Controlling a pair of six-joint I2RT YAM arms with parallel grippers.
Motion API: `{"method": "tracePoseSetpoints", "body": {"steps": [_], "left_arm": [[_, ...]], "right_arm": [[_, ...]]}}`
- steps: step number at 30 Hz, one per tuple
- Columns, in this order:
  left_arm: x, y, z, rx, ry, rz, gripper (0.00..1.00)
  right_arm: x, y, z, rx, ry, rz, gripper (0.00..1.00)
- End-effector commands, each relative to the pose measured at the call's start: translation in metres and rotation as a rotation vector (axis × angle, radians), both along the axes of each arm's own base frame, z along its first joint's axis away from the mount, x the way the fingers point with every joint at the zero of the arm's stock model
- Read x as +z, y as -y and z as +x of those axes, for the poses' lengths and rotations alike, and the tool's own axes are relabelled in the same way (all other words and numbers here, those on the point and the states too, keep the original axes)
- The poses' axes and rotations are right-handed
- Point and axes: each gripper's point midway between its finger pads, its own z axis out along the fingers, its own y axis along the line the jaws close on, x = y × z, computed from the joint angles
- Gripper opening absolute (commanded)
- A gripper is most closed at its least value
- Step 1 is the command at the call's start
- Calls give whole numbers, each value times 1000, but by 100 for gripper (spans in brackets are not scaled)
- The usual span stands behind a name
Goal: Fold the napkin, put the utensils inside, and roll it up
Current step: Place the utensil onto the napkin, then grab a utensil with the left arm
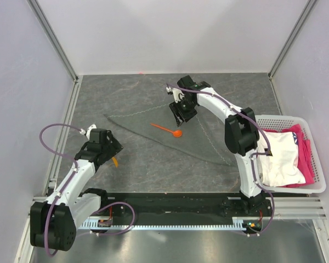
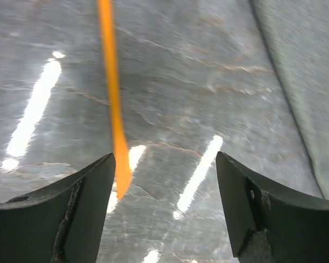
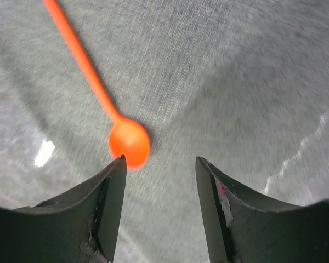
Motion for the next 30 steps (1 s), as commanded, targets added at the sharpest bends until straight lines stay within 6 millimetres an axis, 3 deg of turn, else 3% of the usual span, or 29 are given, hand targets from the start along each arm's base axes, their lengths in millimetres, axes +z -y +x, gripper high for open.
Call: {"method": "tracePoseSetpoints", "body": {"steps": [1, 3, 4, 10, 14, 17, 25, 30], "left_arm": [[2, -35, 2, 199, 16, 96, 79], [1, -42, 4, 223, 11, 119, 77], [0, -48, 4, 244, 4, 145, 72], [-18, -49, 16, 260, -68, 140, 65], [-17, -49, 29, 268, -64, 128, 52], [-20, -51, 34, 277, -73, 116, 49], [-35, -51, 32, 282, -116, 71, 31], [-44, -49, 28, 266, -137, 56, 33]], "right_arm": [[62, -5, 0, -18, 120, 111, 62], [69, -7, -6, -22, 134, 145, 61], [71, -7, -8, -31, 134, 157, 61], [79, -8, -20, -26, 148, 208, 61], [84, -7, -24, -24, 160, 225, 61], [90, -9, -24, -21, 171, 241, 61], [103, -11, -23, -15, 199, 263, 61], [108, -11, -26, -14, 202, 274, 61]]}}
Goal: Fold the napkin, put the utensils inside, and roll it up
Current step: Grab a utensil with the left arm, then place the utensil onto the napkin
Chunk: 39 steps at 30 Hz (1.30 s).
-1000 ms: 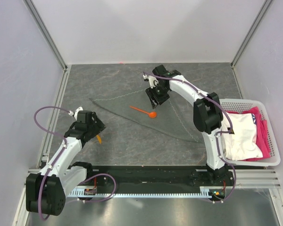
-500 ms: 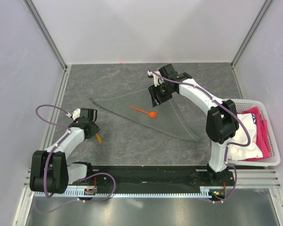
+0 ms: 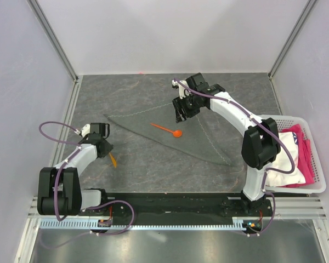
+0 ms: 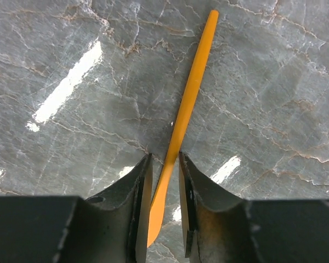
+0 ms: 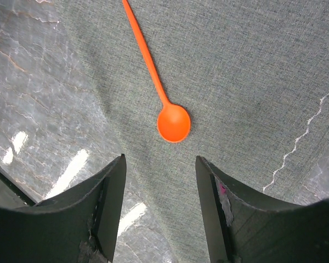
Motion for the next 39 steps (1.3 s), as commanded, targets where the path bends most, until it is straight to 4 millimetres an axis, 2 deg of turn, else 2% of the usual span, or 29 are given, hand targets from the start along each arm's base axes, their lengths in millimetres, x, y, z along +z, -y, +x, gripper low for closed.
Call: {"method": "tracePoseSetpoints", "body": {"steps": [1, 5, 9, 12, 15, 19, 20, 22, 23, 27, 29, 32, 33, 34, 36, 38, 39], "left_arm": [[-4, 5, 10, 8, 24, -47, 34], [-14, 12, 8, -16, -5, -82, 33], [-22, 20, 8, -43, -24, -121, 2], [-19, 26, 9, -63, -15, -144, 2], [-9, 34, 12, -68, 27, -192, 2], [9, 50, 10, -1, 108, -315, 2], [22, 51, 12, 13, 163, -334, 2], [30, 61, 9, 57, 197, -420, 2], [40, 63, 10, 62, 237, -440, 2], [57, 74, 11, 117, 299, -519, 2], [62, 85, 11, 102, 306, -532, 2], [72, 105, 20, 83, 327, -512, 2], [76, 108, 29, 94, 332, -494, 2], [79, 123, 32, 61, 336, -500, 2], [87, 137, 46, 59, 356, -531, 2], [85, 154, 58, 36, 358, -554, 2], [94, 161, 68, 29, 380, -564, 2]], "right_arm": [[32, -5, -1, 10, 65, 67, 61], [38, -5, -3, 9, 75, 76, 61], [44, -4, -2, 4, 89, 81, 61], [47, -3, -3, 4, 95, 84, 62], [47, -3, -3, 4, 96, 82, 62], [47, -3, -3, -2, 97, 81, 61], [48, -3, -2, -3, 100, 86, 61], [48, -4, -3, -4, 101, 87, 62], [48, -4, -3, -4, 99, 88, 61], [47, -4, -3, -7, 98, 91, 61], [48, -4, -3, -8, 101, 94, 62], [49, -4, -4, -7, 105, 97, 62], [51, -3, -4, -8, 109, 98, 62], [51, -3, -4, -10, 111, 98, 61], [53, -2, -6, -9, 114, 99, 61], [54, 0, -7, -14, 118, 94, 61], [54, 1, -8, -15, 119, 93, 61]]}}
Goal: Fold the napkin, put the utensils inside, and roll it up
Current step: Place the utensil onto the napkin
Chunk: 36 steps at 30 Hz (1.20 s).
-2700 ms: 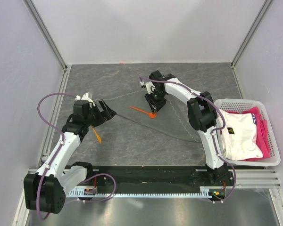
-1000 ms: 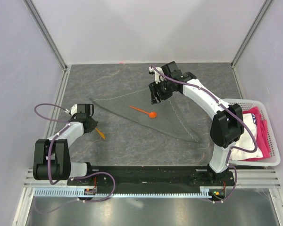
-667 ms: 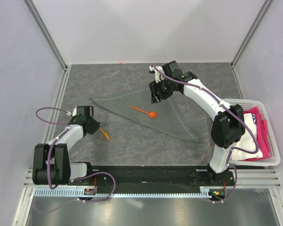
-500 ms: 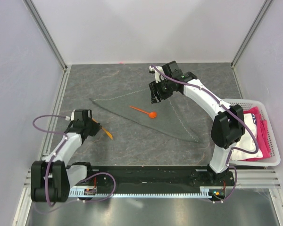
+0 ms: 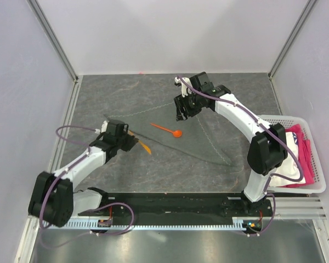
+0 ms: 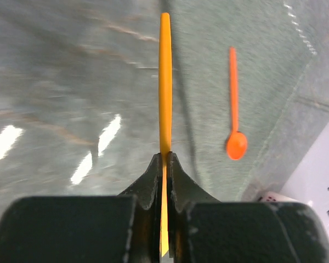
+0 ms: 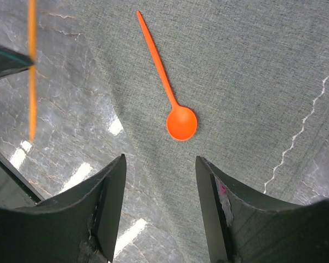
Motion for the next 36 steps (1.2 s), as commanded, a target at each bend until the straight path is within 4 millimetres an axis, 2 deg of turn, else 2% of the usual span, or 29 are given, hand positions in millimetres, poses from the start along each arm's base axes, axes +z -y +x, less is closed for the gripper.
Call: {"method": "tracePoseSetpoints", "body": {"steps": [1, 2, 3, 4, 7, 8, 9, 11, 12, 36], "left_arm": [[23, 32, 49, 59, 88, -56, 2], [24, 38, 54, 53, 92, -50, 2], [33, 45, 64, 51, 110, -51, 2], [19, 53, 66, 40, 73, -38, 2], [18, 69, 78, 46, 69, -63, 2], [8, 71, 81, 53, 53, -45, 2], [13, 77, 88, 49, 66, -47, 2], [4, 82, 92, 50, 50, -31, 2], [6, 86, 95, 56, 52, -38, 2], [-37, 102, 86, 189, -63, 110, 2]], "right_arm": [[29, 2, -3, -6, 71, 40, 61], [29, 3, -4, -8, 69, 37, 61], [29, 3, -4, -8, 71, 37, 61], [30, 3, -5, -7, 73, 40, 62], [31, 5, -7, -10, 76, 37, 62], [34, 6, -9, -10, 80, 40, 62], [33, 7, -9, -11, 78, 37, 62], [35, 8, -10, -14, 82, 38, 62], [36, 8, -10, -13, 86, 39, 62], [39, 4, -21, 19, 67, 73, 62]]}}
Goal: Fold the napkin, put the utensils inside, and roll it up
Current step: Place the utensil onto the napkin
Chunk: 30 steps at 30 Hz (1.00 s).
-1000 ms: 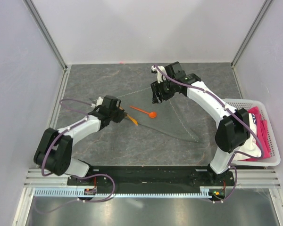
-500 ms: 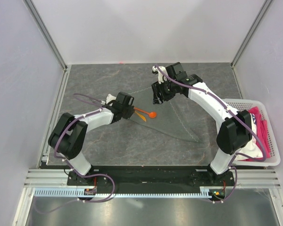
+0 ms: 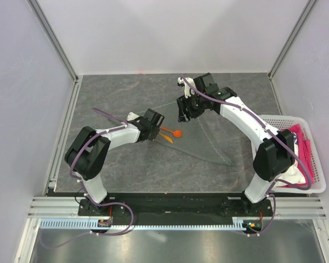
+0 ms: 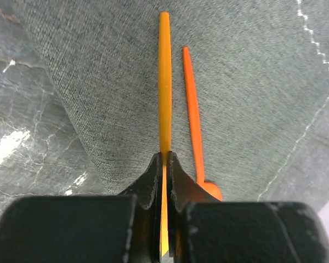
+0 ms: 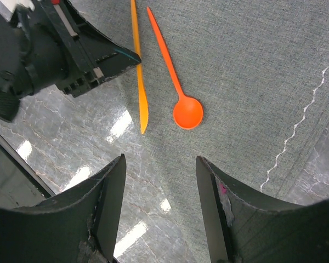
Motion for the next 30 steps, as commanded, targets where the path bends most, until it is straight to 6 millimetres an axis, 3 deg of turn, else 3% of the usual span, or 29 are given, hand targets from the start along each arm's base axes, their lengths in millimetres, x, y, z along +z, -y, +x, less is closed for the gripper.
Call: {"method": "tracePoseSetpoints", "body": {"steps": [1, 8, 30], "left_arm": [[3, 2, 11, 85, 25, 17, 2], [-8, 7, 5, 101, -10, 24, 2], [-16, 18, 8, 119, -49, -8, 2]], "right_arm": [[22, -3, -5, 18, 43, 51, 62], [26, -5, -9, 30, 47, 69, 62], [20, -6, -9, 35, 35, 69, 62]]}}
